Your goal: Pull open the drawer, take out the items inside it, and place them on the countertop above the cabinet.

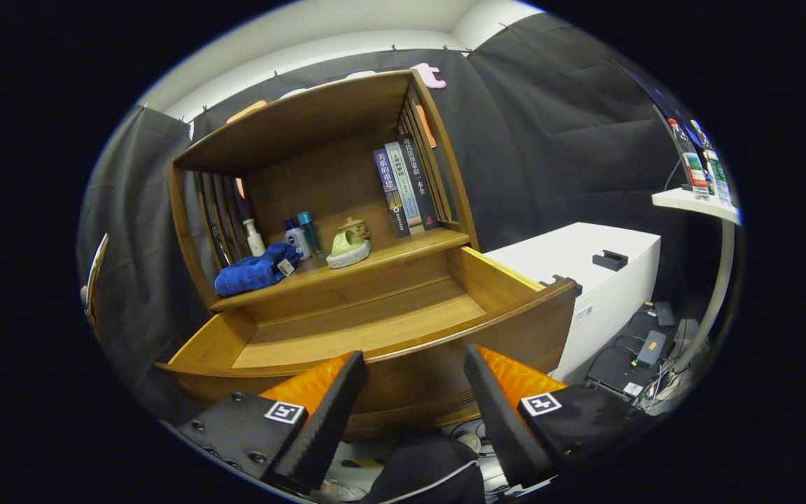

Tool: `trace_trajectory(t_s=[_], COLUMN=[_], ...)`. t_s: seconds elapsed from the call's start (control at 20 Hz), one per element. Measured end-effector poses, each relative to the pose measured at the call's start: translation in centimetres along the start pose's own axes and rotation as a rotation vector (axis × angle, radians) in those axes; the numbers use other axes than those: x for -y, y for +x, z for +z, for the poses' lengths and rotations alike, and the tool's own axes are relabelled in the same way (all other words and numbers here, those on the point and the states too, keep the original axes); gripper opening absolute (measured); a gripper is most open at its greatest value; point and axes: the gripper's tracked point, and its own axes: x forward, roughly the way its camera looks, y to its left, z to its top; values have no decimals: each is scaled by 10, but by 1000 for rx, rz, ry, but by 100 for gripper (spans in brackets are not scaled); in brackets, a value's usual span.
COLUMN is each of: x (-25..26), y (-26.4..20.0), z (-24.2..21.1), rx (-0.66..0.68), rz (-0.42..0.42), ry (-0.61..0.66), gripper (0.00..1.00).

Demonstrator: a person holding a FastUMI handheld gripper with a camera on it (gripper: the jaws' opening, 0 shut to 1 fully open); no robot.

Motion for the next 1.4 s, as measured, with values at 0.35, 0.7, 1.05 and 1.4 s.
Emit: trace_trajectory(t_s=[0.35, 0.7, 1.05, 1.4], x=[0, -4, -7, -12], y=[12, 26, 42, 66], z=[5, 11, 15, 22], rx=[-1, -15, -16, -16], rz=[-17, -10, -13, -23], ry=[-8, -17, -12, -3], gripper=[97, 97, 97, 97])
